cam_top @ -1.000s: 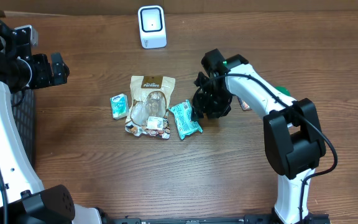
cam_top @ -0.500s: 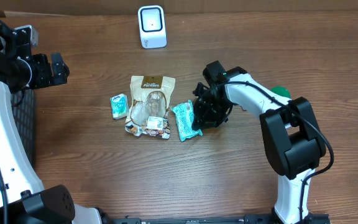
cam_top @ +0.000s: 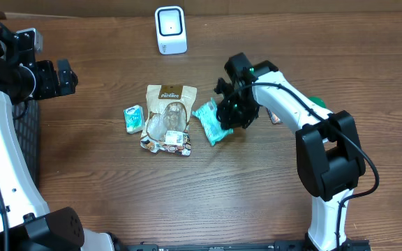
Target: Scan the item barcode
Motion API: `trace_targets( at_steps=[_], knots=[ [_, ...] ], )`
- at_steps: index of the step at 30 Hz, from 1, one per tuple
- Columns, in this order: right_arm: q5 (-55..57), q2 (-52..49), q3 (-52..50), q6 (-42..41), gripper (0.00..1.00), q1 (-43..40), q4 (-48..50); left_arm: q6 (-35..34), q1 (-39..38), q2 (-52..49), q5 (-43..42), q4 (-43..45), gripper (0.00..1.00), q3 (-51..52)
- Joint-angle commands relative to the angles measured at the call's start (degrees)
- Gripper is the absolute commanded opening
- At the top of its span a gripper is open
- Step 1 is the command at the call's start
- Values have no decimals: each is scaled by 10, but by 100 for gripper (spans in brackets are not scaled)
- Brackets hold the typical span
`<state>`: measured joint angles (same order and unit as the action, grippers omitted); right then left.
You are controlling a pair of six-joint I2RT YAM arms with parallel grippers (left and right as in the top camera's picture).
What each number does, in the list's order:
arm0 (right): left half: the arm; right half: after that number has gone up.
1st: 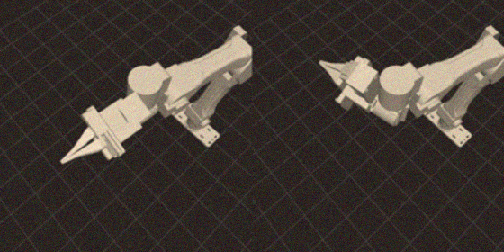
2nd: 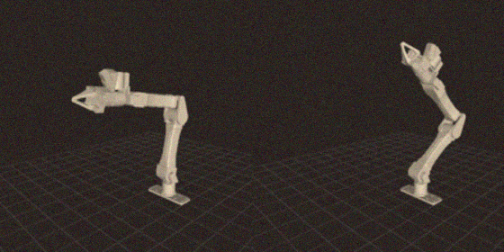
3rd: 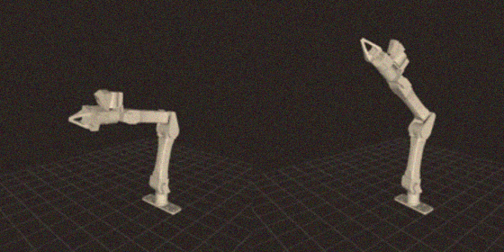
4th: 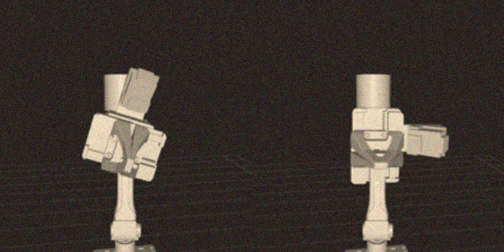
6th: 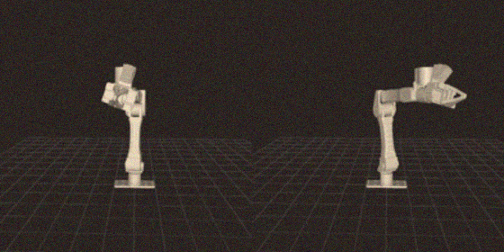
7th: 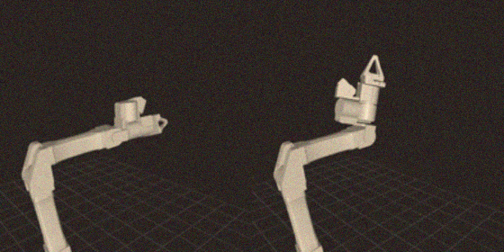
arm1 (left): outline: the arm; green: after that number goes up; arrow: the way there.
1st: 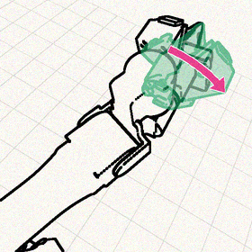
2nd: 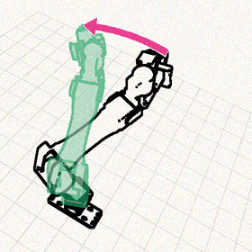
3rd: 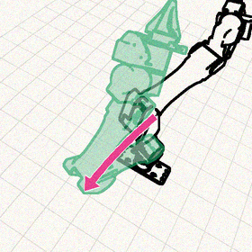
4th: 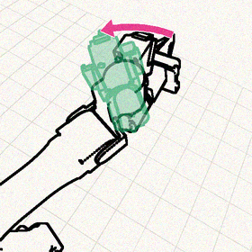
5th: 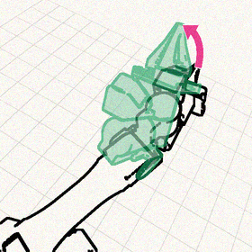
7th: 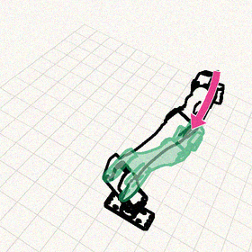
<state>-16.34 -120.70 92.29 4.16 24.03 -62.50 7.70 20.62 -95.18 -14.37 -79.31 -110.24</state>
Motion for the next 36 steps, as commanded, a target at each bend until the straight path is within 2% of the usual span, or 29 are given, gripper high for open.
trace_targets(
  at_steps=[1,3,5,6,8,12,16,18,22,23,24,30,36],
  knots=[
    [71,18,16,83,4,1,3,9,-4,-2,-3,0,100,-5],
    [88,18,16,83,8,1,7,9,-4,-2,-3,0,100,-5],
    [92,18,22,75,41,-4,9,9,-4,-2,-3,0,100,-5],
    [92,18,28,59,49,-6,7,9,-4,-2,-3,0,100,-5],
    [92,18,47,16,54,-11,-3,9,-4,-2,-3,0,100,-5],
    [53,18,110,-100,55,-24,-61,9,-4,-2,-3,0,100,-5],
    [-55,18,130,-207,53,-30,-134,9,-4,-2,-3,0,100,-5],
    [-97,17,124,-207,52,-27,-163,9,-4,-2,-3,0,100,-5],
    [-97,18,110,-207,45,-6,-198,9,-4,-2,-3,0,99,-5],
    [-91,18,110,-207,35,1,-200,9,-4,-2,-3,0,100,-5],
    [-86,18,110,-207,31,8,-200,9,-4,-2,-3,0,99,-5],
    [-9,31,109,-282,31,50,-179,9,-4,-2,-3,0,100,-5],
    [14,33,101,-320,31,106,-151,9,-4,-2,-3,0,100,-5]
  ],
)
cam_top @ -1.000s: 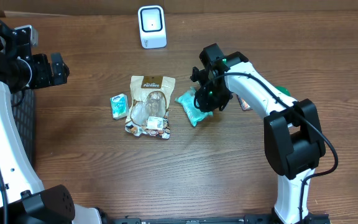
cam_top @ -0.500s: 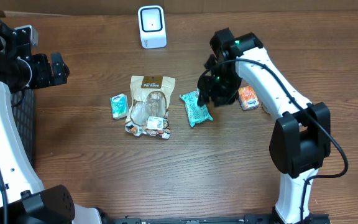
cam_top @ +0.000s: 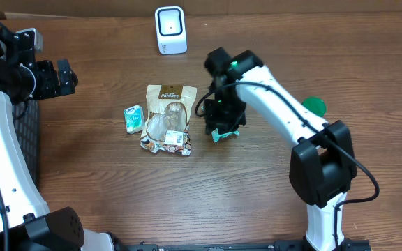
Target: Scan the item barcode
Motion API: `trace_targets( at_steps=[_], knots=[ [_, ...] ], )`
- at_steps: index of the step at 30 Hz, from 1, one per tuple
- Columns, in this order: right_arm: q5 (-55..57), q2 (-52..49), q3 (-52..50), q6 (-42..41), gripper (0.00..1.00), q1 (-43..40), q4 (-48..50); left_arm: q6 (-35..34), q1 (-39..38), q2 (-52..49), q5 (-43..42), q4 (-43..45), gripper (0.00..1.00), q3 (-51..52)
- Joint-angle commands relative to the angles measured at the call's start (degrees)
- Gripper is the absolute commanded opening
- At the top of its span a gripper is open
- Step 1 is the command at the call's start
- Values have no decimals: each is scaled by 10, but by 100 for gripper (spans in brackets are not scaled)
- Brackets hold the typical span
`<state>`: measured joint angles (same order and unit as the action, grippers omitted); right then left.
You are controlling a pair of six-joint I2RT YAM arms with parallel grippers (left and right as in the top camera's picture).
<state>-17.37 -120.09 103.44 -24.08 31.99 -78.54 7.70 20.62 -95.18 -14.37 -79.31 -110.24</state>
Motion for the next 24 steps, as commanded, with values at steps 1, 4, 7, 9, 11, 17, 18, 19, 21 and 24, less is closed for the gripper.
trace_targets(
  at_steps=[1,4,7,9,11,17,18,19,21,24],
  knots=[
    [25,27,-13,-43,31,34,14,9,-4,-2,-3,0,99,-5],
    [26,27,-25,-50,31,49,23,9,-4,-2,-3,0,99,-5],
    [26,27,-49,-62,31,59,35,9,-4,-2,-3,0,100,-5],
    [27,27,-68,-68,29,59,43,9,-4,-2,-3,0,100,-5],
    [44,27,-84,-81,27,58,48,9,-4,-2,-3,0,100,-5],
    [77,27,-112,-89,28,54,83,9,-4,-2,-3,0,100,-5],
    [77,27,-116,-90,28,54,92,9,-4,-2,-3,0,100,-5],
    [76,27,-121,-90,28,54,100,9,-4,-2,-3,0,99,-5],
    [75,27,-134,-89,28,54,120,9,-4,-2,-3,0,99,-5],
    [100,26,-153,-90,27,52,139,9,-4,-2,-3,0,100,-5]
  ],
)
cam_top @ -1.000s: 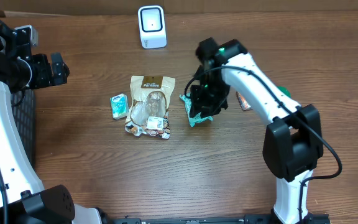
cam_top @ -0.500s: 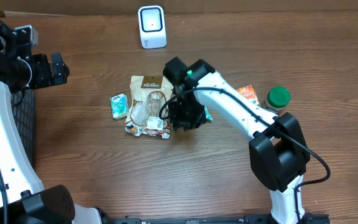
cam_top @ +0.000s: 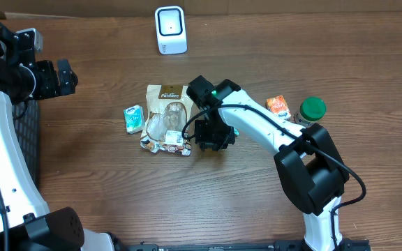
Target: Scan the item barcode
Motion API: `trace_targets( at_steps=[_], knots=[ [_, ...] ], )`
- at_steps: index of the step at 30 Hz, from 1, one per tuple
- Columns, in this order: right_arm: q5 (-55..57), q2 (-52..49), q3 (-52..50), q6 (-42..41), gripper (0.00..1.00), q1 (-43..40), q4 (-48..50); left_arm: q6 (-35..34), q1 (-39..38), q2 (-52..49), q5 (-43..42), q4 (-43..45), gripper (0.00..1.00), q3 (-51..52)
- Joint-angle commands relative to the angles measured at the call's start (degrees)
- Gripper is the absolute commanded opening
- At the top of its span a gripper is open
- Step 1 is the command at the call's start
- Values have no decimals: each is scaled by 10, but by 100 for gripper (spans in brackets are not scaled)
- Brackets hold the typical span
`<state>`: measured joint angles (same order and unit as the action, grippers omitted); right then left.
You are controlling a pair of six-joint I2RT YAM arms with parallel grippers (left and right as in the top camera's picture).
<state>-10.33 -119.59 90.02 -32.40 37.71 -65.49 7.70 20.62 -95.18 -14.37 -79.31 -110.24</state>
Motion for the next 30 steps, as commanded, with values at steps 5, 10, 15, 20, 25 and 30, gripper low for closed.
trace_targets(
  at_steps=[5,10,15,20,25,30],
  knots=[
    [76,21,-41,-6,25,-28,22,9,-4,-2,-3,0,99,-5],
    [71,26,-40,8,23,-67,23,9,-4,-2,-3,0,100,-5],
    [12,63,-40,59,23,-100,28,9,-4,-2,-3,0,100,-5],
    [-13,111,-40,58,27,-130,33,9,-4,-2,-3,0,100,-5],
    [-68,101,-59,54,31,-156,56,9,-4,-2,-3,0,100,-5],
    [-80,96,-110,52,30,-158,95,9,-4,-2,-3,0,99,-5]
  ],
)
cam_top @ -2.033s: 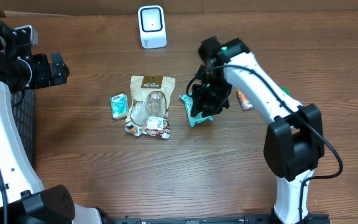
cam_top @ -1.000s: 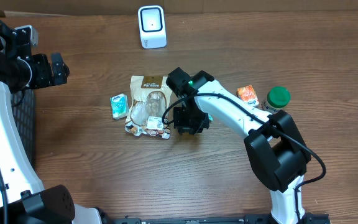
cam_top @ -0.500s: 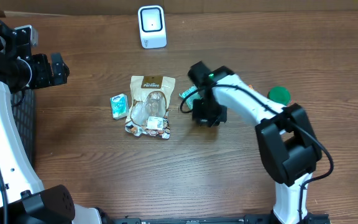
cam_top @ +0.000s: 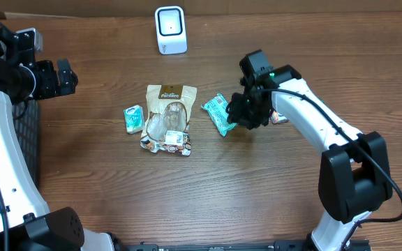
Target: Scan the item barcode
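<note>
A teal snack packet (cam_top: 218, 113) lies tilted just right of the brown pouch (cam_top: 169, 110), its right end under my right gripper (cam_top: 241, 117), which looks shut on it. The white barcode scanner (cam_top: 170, 29) stands at the back of the table, well away from the packet. A small teal box (cam_top: 132, 118) sits left of the pouch. My left gripper (cam_top: 65, 75) hovers at the far left edge, holding nothing; its jaw gap is too small to read.
An orange packet (cam_top: 280, 118) peeks out from under the right arm. A black crate (cam_top: 28, 129) stands along the left table edge beneath the left arm. Bare wood lies in front of the pouch.
My right gripper has moved from the pouch's lower right corner up and to the right. The teal packet, hidden under it before, now shows at its left side. The left arm has not moved.
My right gripper was first on the teal packet to the right of the pouch. Then it stood over the packet, closer to the pouch. Then it was low against the pouch's corner, covering the packet. Now it is back to the right with the packet.
</note>
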Motion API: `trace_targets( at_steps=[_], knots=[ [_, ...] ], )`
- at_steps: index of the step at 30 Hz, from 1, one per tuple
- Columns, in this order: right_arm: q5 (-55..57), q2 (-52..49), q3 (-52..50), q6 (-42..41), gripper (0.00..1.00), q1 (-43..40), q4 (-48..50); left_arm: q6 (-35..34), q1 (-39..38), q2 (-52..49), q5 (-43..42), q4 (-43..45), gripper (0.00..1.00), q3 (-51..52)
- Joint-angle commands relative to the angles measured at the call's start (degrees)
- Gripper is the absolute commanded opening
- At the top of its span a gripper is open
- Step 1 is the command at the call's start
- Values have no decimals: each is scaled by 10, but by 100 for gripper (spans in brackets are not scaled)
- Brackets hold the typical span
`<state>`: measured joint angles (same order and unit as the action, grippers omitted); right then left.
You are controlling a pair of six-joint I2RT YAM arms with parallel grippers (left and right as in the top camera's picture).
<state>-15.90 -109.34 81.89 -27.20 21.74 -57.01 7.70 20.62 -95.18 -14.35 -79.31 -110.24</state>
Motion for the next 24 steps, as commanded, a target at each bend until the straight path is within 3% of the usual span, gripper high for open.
trace_targets(
  at_steps=[1,16,24],
  knots=[
    [-24,-6,-33,0,29,1,13,9,-4,-2,-3,0,100,-5],
    [-40,0,-22,25,25,-1,-1,9,-4,-2,-3,0,99,-5],
    [-61,84,31,50,26,-35,-53,9,-4,-2,-3,0,100,-5]
  ],
)
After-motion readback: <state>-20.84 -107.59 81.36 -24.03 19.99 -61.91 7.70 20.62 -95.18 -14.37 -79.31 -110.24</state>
